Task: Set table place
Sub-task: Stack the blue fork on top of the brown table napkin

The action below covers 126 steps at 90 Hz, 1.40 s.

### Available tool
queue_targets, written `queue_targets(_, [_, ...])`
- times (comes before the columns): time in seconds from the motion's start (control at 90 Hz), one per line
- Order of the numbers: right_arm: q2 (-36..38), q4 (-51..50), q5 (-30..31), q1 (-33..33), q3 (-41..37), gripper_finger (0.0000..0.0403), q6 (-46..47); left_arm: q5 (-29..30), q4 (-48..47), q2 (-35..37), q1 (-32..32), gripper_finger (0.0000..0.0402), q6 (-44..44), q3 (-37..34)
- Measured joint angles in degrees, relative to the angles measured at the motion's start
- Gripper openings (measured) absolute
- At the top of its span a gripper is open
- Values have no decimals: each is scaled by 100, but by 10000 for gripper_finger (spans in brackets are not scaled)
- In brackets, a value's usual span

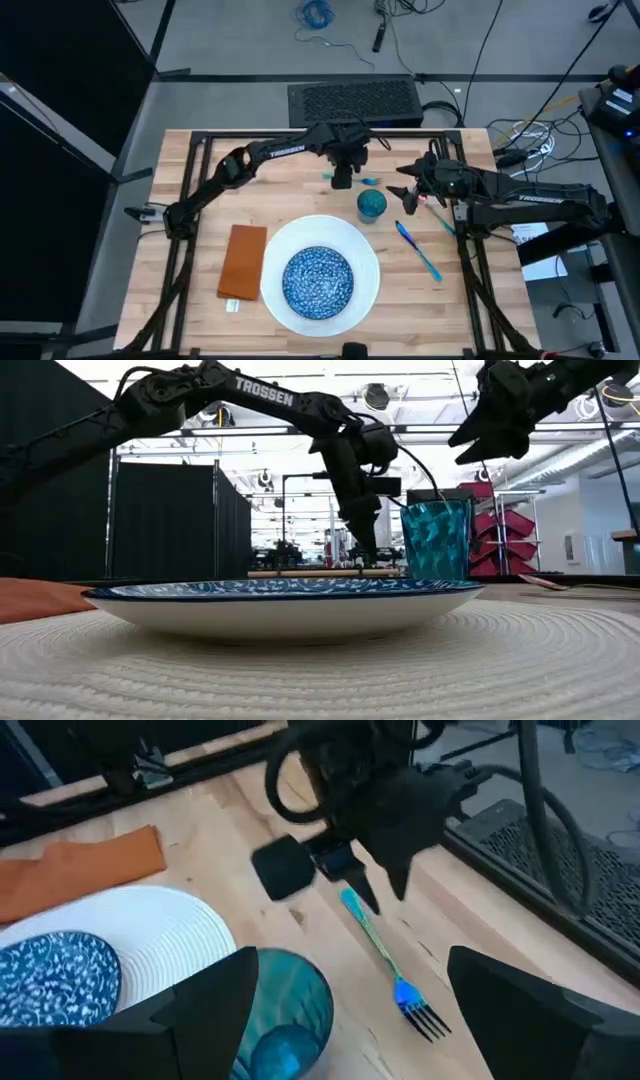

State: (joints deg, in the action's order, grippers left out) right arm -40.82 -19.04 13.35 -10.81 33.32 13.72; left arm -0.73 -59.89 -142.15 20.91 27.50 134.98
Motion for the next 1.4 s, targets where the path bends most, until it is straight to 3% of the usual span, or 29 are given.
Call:
queue_targets(0.411, [-2,90,-23,2,0,313,12,-205,58,-55,14,107,348,2])
queue_targets(0.6, [-2,95,-22,1,0,313,15,-620,0,-33,175,107,305,1])
queue_targets(0.811, [-2,86,-20,0,0,313,15,-1711,-105,186,309,107,185,3])
queue_targets(1.4, [-2,-98,-173,2,0,313,-242,-2757,-14,166,450,107,-107,2])
